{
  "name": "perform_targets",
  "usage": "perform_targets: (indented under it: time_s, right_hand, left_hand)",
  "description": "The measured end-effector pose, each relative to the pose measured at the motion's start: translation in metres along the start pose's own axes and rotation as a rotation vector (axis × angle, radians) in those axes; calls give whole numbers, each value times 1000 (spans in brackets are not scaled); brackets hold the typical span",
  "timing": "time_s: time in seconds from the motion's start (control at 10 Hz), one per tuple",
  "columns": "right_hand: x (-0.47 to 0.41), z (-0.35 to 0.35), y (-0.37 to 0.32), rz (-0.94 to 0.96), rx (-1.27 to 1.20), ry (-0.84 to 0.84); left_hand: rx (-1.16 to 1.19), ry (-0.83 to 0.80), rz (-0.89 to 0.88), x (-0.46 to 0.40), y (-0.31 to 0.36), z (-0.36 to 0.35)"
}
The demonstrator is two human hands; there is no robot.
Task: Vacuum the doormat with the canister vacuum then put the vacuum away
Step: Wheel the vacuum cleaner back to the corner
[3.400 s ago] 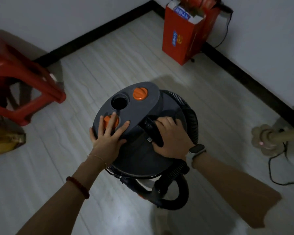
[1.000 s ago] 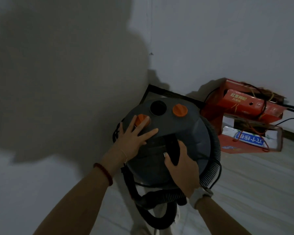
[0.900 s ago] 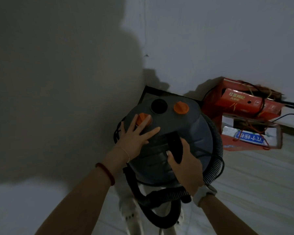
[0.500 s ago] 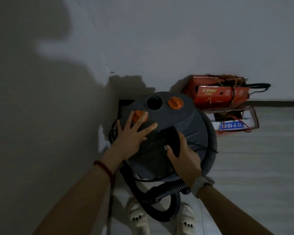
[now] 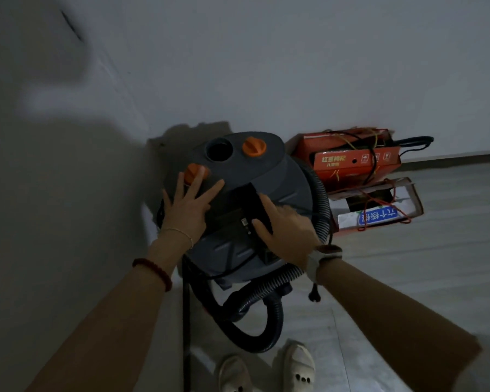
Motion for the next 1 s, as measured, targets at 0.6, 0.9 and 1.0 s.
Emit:
perform_targets:
  time_s: [0.6, 0.9, 1.0]
  right_hand:
    - [-80, 90, 28, -297, -522, 335]
    - [-81, 39, 58, -293, -586, -33]
    - [-76, 28, 55, -347, -675, -149]
  left_hand:
    - [57, 109, 207, 1, 17, 0]
    - [22, 116, 219, -2, 20, 0]
    - [20, 113, 233, -2, 20, 0]
Point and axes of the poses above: each hand's wrist, its own x-axis away from the middle knuckle, its own z-axis out of the back of the hand, y = z × x, the point moved 8 cm from there along -x, towards the middle knuckle, and after that the axes turned 7 degrees about -z, right-handed, at the moved point
